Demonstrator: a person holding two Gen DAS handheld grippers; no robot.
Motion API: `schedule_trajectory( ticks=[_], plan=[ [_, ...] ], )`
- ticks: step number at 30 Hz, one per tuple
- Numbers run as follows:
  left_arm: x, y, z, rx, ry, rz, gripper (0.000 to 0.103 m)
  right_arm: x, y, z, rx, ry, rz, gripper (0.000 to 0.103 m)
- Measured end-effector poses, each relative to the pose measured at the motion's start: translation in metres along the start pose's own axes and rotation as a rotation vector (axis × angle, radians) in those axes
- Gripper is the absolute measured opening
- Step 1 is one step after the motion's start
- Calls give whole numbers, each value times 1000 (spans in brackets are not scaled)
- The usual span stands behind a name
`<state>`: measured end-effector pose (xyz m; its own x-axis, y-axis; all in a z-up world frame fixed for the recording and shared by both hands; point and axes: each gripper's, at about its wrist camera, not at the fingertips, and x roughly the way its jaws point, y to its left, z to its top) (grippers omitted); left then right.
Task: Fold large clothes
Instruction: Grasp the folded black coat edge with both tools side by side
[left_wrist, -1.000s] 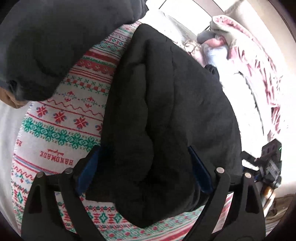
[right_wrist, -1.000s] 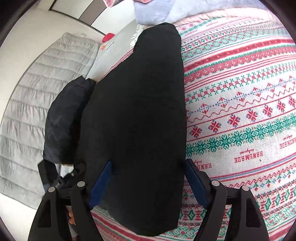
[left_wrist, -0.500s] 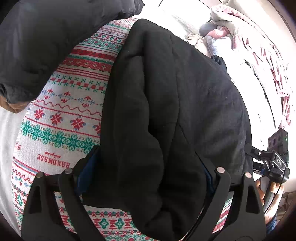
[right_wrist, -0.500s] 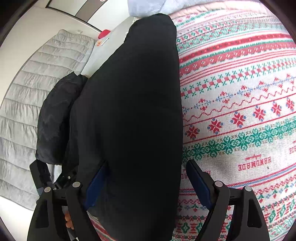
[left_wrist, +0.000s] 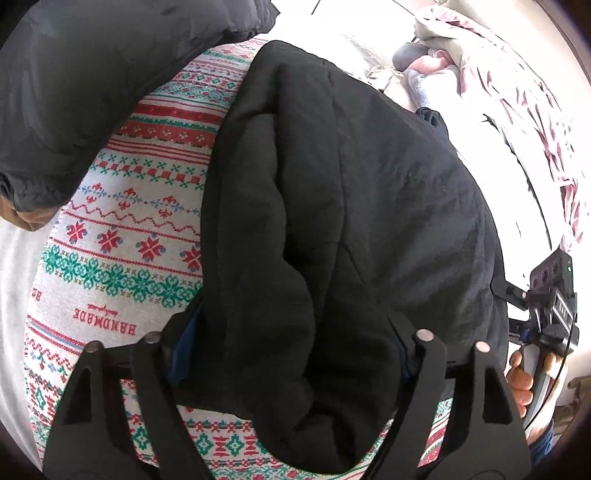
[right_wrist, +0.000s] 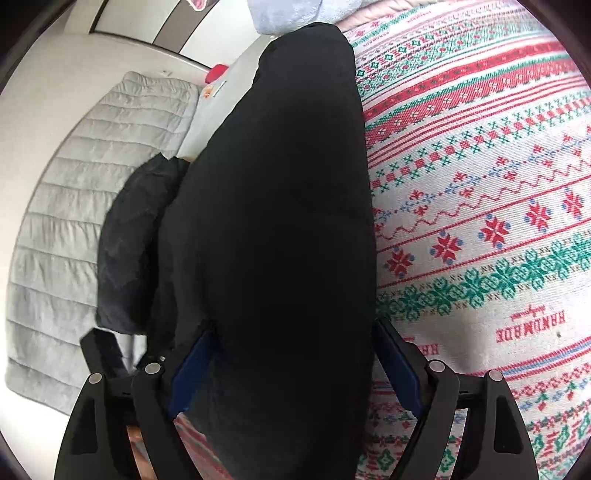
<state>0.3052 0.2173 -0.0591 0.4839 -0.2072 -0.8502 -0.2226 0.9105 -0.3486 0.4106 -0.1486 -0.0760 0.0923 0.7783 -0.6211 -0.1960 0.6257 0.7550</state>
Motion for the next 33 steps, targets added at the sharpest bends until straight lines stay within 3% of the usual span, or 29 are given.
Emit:
schedule_trajectory(
  ticks=[5, 10, 14, 19, 29, 33],
  plan=[
    [-2, 1, 0, -2, -4, -21, 75, 2, 3, 13, 12, -23, 9, 89],
    [1, 13, 4, -47, 18, -97, 79, 11, 5, 22, -5, -37, -5, 90],
    [0, 10, 3, -32, 3, -81, 76, 16, 12, 25, -37, -48, -35, 88],
    [-6, 1, 3, -22, -35, -51, 63, 16, 34, 21, -128, -71, -123, 72],
    [-2, 10, 1, -73, -28, -87, 66, 17, 40, 19, -148, -87, -144, 72],
    [-3, 6, -1, -57, -43, -57, 64, 19, 46, 15, -169, -96, -170, 71]
  ],
)
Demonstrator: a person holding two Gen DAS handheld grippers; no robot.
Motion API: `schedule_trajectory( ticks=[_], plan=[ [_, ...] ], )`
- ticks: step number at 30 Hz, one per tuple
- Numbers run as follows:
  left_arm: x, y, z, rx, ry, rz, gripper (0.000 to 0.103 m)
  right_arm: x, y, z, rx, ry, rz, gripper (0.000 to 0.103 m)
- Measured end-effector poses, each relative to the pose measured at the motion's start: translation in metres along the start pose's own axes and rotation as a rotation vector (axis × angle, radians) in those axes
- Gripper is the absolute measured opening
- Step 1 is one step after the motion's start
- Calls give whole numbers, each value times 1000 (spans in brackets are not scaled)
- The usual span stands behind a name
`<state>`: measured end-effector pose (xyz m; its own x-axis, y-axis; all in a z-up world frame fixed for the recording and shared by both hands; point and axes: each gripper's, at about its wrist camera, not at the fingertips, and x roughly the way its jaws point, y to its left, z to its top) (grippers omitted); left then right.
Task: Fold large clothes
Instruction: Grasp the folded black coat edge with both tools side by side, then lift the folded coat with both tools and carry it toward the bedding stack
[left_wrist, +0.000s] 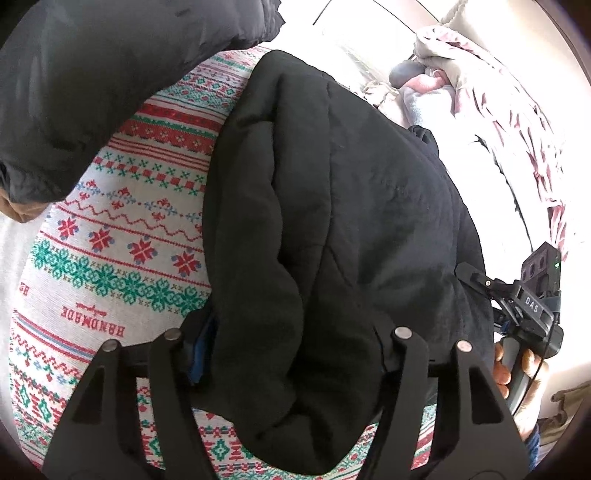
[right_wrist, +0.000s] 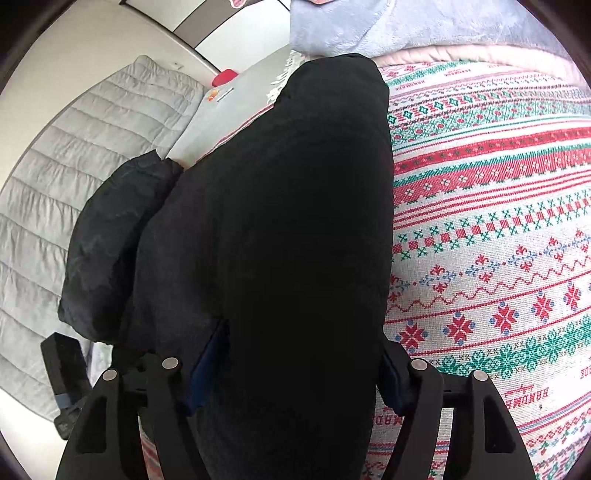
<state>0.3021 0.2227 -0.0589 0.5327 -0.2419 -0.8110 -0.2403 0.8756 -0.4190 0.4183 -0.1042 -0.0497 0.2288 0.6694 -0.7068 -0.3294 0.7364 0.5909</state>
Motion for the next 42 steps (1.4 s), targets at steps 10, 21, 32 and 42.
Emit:
schedule_trajectory(
  ticks=[10, 21, 32, 42],
  plan=[
    [1, 6, 2, -43, 8, -43, 67, 0, -7, 2, 32, -4, 53, 70],
    [-8, -10, -2, -2, -50, 38, 52, -10, 7, -1, -33, -44, 3, 60],
    [-29, -40, 1, 10, -149, 59, 42, -23, 57, -8, -229, -155, -166, 50],
    [-47, -86, -7, 61, -194, -23, 40, -67, 115, -34, -514, -351, -354, 46]
  ],
)
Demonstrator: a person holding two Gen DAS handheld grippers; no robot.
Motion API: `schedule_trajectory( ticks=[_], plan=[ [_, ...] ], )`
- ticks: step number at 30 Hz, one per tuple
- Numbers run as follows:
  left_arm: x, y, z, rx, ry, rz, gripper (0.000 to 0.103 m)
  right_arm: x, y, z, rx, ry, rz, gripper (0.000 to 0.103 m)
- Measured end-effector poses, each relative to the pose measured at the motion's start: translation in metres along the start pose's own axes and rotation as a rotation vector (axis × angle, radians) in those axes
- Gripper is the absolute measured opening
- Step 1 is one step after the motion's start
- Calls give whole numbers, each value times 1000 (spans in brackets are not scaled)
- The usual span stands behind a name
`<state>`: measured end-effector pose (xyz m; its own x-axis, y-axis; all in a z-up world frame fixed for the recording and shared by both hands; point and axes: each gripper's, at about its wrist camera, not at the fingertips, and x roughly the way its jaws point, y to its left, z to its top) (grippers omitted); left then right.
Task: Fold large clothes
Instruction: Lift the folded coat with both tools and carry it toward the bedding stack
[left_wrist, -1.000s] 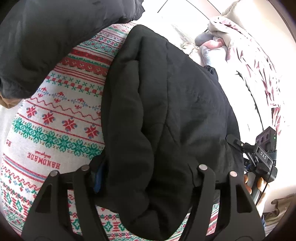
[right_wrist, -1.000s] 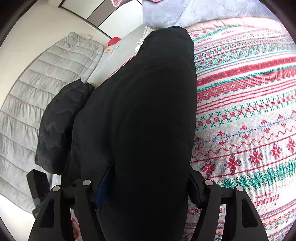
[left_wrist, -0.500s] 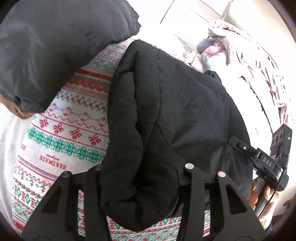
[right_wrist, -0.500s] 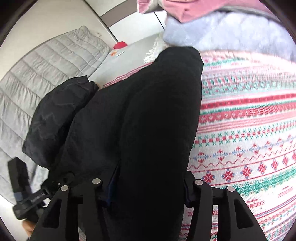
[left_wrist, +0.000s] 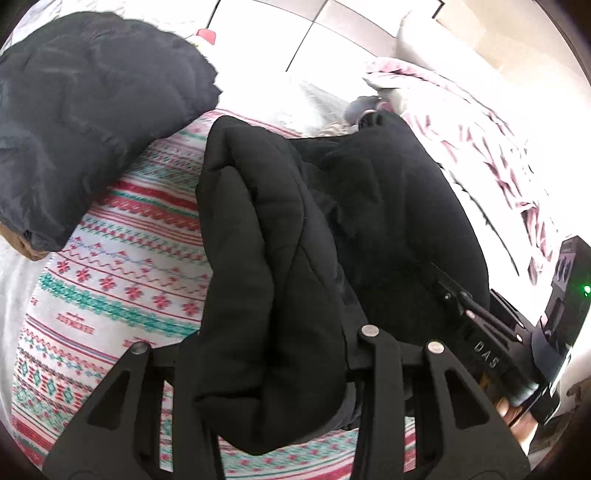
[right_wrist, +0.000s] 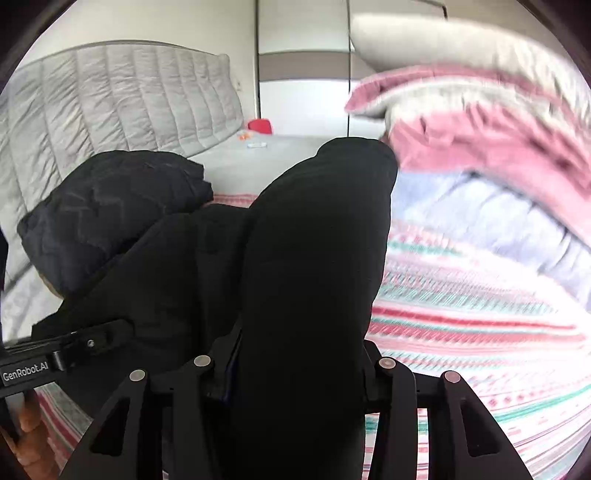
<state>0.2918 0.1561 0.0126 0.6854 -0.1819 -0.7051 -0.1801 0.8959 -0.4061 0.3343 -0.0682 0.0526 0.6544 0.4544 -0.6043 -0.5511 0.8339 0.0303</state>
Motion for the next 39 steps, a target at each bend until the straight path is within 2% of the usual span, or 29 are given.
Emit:
schedule_trajectory(
  ticks=[8, 16, 23, 28, 33, 39],
  plan=[
    [-19, -50, -9, 49, -48, -55, 40, -42, -33, -3, 48, -54, -37, 46],
    [-21, -136, -49, 143, -38, -141, 40, -104, -105, -37, 97, -74, -100, 46],
    [5, -222, -99, 218, 23, -233, 40, -160, -194, -87, 151, -49, -211, 46],
    [24, -284, -139, 263, 59, -290, 40, -181, -252, -114, 200, -16, -280, 46],
    [38, -327, -164, 285, 102, -321, 39, -204, -300, -143, 221, 7, -337, 46],
    [34, -376, -201, 297, 143, -369, 39, -228, -335, -173, 259, 25, -386, 46]
  ],
)
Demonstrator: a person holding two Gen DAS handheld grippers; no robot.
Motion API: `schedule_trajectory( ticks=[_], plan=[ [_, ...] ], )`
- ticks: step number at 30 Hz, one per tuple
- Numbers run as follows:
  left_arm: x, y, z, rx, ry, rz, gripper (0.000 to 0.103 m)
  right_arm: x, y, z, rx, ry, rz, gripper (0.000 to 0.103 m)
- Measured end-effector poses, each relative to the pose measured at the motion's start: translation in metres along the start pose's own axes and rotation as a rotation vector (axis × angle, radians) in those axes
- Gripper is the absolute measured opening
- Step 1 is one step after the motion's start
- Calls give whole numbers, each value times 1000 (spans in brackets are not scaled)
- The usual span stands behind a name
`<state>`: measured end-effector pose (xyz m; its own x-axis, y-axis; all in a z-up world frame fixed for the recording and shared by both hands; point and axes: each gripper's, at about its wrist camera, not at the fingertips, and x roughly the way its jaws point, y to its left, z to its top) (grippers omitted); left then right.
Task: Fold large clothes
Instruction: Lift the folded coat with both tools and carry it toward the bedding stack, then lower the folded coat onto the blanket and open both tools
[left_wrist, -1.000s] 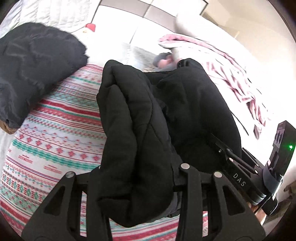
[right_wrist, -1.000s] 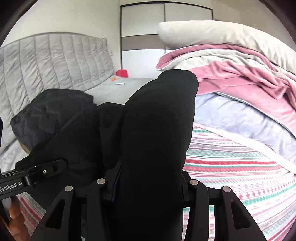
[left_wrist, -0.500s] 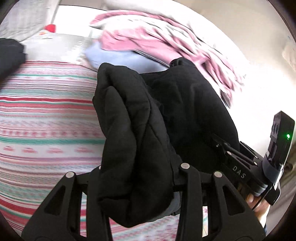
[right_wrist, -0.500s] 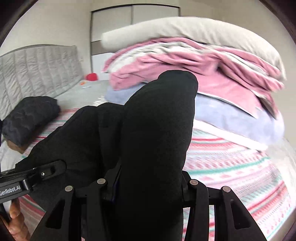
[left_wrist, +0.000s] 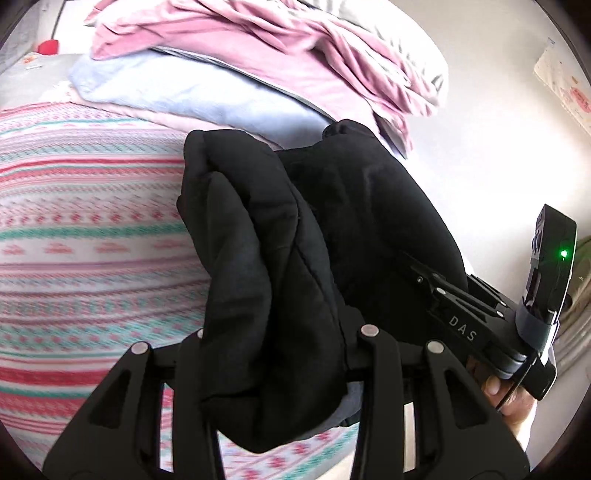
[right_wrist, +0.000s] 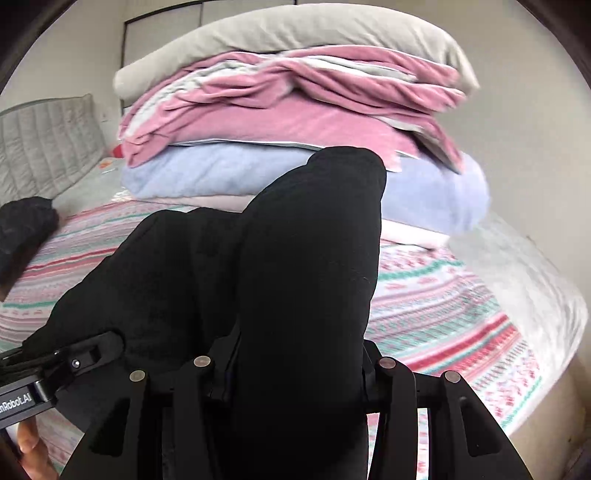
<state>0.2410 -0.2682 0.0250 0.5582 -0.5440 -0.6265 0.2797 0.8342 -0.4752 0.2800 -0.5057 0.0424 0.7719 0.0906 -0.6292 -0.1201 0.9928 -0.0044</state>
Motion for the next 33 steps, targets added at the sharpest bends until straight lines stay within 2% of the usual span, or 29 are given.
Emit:
schedule_trajectory(
  ticks=[6, 10, 12, 15, 18, 20, 24, 26, 28, 31, 33],
  plan=[
    [15, -51, -14, 12, 16, -44, 39, -5, -64, -5, 39, 13, -32, 46],
    [33, -70, -18, 15, 21, -50, 39, 6, -113, -13, 119, 35, 5, 46],
    [43, -76, -30, 20, 31, -44, 40, 17, -136, -21, 167, 59, 26, 46],
    [46, -83, -55, 79, 20, -3, 40, 42, -177, -41, 282, 110, 90, 47],
    [44, -74, -72, 66, 18, -7, 40, 60, -209, -54, 424, 120, 204, 50],
    [44, -69, -76, 38, 15, -16, 41, 60, -216, -57, 441, 110, 241, 51],
    [43, -63, -81, -10, 14, -34, 41, 57, -212, -51, 385, 107, 241, 51],
    [45, -62, -83, -13, 14, -32, 45, 59, -214, -50, 393, 115, 250, 52],
    [46, -54, -84, -36, 33, -39, 52, 62, -217, -53, 405, 139, 242, 62],
    [48, -37, -79, -107, 83, -116, 58, 60, -220, -55, 386, 156, 185, 74],
    [44, -25, -74, -162, 120, -176, 58, 47, -221, -56, 376, 157, 143, 74]
  ],
)
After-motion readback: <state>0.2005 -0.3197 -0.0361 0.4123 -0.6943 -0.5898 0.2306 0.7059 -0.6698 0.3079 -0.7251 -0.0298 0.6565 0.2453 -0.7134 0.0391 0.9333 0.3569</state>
